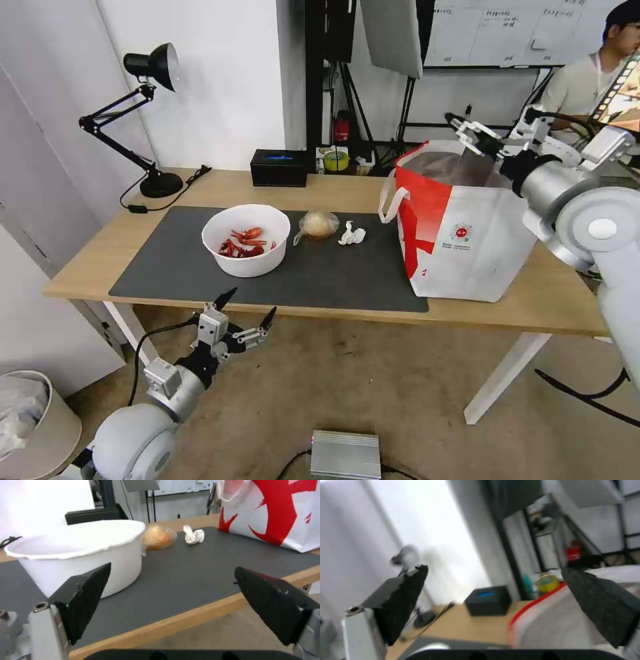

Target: Pick up the trash from the table and place it into the takeout bag.

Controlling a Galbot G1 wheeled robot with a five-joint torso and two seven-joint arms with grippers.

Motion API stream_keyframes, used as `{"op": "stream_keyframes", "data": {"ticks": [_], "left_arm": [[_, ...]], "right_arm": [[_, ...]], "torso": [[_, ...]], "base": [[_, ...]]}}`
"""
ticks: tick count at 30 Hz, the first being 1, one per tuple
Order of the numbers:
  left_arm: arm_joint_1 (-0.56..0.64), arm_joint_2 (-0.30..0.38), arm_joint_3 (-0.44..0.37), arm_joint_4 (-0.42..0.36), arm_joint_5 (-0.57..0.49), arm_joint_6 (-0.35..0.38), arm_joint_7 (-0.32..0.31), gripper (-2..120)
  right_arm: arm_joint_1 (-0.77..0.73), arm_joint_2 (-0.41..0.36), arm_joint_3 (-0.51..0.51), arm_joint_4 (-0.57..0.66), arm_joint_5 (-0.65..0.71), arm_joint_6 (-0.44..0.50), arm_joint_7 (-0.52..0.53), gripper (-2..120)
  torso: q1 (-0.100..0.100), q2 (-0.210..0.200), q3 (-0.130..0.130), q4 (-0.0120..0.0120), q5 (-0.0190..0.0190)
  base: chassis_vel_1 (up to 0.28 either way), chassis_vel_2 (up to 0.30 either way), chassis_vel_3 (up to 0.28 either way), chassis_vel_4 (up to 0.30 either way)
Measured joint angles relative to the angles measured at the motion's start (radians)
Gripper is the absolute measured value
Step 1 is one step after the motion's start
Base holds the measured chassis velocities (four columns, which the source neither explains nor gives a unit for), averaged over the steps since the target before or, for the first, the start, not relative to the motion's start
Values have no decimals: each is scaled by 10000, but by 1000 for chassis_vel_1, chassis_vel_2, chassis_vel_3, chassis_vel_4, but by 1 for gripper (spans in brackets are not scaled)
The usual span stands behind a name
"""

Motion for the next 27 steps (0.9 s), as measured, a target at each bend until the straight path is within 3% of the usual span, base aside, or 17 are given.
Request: {"op": "stream_keyframes", "data": {"ticks": [6, 7, 11, 19, 27], "left_arm": [[32, 31, -59, 52, -17, -56, 5, 100], [43, 35, -58, 100, -18, -70, 12, 100], [35, 36, -23, 166, -18, -95, 29, 100], [155, 0, -168, 181, 11, -136, 450, 100], [298, 25, -348, 349, 84, -314, 784, 100]], "right_arm": [[-1175, -218, -242, 740, -1216, 8, -890, 100], [-1976, -326, -275, 1093, -2108, 43, -1343, 100], [-3322, -441, -283, 1491, -3413, 279, -1766, 100], [-5892, -594, -381, 2050, -5139, 1059, -1382, 100], [-6715, -130, -895, 1511, -6175, 2385, -1217, 100]], "torso": [[0, -1, 1, 0, 4], [0, 0, 0, -2, 3], [0, 0, 0, 0, 3], [-1, 1, -1, -4, 0], [0, 1, 0, -1, 3]], "base": [[0, 0, 0, 0], [0, 0, 0, 0], [0, 0, 0, 0], [0, 0, 0, 0], [0, 0, 0, 0]]}}
